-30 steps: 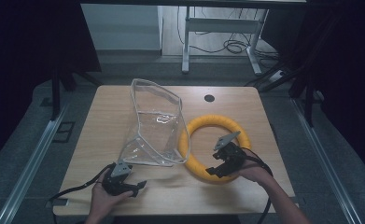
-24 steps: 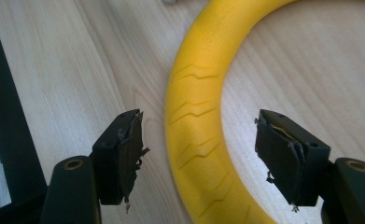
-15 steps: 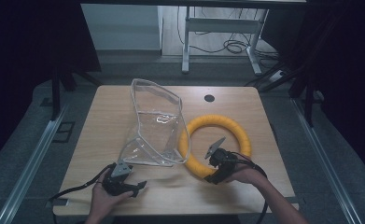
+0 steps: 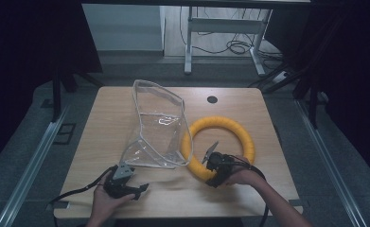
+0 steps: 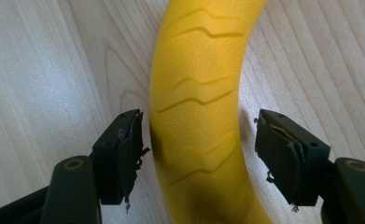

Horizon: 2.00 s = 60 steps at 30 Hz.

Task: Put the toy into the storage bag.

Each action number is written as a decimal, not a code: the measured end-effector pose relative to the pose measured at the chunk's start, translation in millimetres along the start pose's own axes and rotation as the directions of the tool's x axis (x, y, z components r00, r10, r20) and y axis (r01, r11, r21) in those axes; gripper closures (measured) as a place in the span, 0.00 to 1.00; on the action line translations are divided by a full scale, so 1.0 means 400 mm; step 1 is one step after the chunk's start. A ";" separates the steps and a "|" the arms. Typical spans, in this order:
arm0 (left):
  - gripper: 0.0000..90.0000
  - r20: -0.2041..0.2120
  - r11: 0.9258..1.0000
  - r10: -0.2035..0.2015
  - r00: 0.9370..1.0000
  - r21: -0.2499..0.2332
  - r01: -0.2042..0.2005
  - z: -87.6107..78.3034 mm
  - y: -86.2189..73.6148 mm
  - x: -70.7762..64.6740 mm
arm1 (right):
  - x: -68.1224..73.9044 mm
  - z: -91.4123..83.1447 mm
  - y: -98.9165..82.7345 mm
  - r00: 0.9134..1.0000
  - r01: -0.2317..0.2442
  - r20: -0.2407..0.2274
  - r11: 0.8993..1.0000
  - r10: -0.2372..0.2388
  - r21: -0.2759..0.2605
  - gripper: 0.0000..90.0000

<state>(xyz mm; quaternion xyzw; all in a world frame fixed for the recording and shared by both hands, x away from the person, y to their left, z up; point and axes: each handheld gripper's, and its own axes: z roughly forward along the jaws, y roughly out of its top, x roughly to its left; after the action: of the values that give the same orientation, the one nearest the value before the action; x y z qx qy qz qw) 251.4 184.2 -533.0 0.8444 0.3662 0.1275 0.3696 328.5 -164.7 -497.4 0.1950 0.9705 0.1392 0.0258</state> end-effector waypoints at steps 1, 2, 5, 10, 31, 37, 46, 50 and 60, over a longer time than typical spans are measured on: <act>0.19 0.000 1.000 0.000 1.000 0.001 0.000 0.001 0.000 0.000 | 0.000 0.002 0.001 1.000 -0.001 0.004 1.000 0.001 0.004 0.37; 0.19 0.001 1.000 0.000 1.000 0.001 0.000 0.001 0.000 0.000 | -0.003 0.005 0.001 1.000 0.001 0.003 1.000 -0.001 0.007 0.37; 0.19 0.001 1.000 0.000 1.000 0.002 0.000 0.001 0.000 0.000 | -0.006 0.011 0.003 1.000 0.004 0.004 1.000 -0.004 0.021 0.40; 0.19 -0.002 1.000 0.000 1.000 0.003 0.000 0.001 0.000 0.000 | -0.005 0.019 0.006 1.000 0.008 -0.001 0.999 -0.008 0.038 0.43; 0.19 -0.004 1.000 -0.001 1.000 0.005 0.001 0.003 -0.001 0.000 | -0.006 0.008 0.007 0.996 0.081 -0.032 0.996 -0.080 0.024 0.55; 0.19 -0.005 1.000 -0.001 1.000 0.003 0.001 0.002 0.000 0.000 | -0.007 -0.013 0.007 0.997 0.070 -0.036 0.997 -0.070 -0.010 0.56; 0.19 -0.007 1.000 0.000 1.000 0.002 0.000 0.002 0.000 0.000 | -0.023 -0.072 0.009 0.997 0.030 -0.070 0.993 -0.038 -0.111 0.56; 0.19 -0.007 1.000 0.002 1.000 0.002 -0.002 0.003 0.000 0.000 | -0.030 -0.099 0.009 0.997 0.025 -0.069 0.987 -0.037 -0.160 0.56; 0.19 -0.008 1.000 0.003 1.000 0.003 -0.003 0.002 0.000 0.000 | -0.035 -0.130 0.002 0.997 0.016 -0.077 0.979 -0.032 -0.202 0.56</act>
<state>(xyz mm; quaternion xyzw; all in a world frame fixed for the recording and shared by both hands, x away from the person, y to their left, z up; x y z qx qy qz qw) 251.9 183.8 -533.7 0.8450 0.3666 0.1312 0.3667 336.5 -182.8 -447.2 0.1738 0.9540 0.2440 0.0082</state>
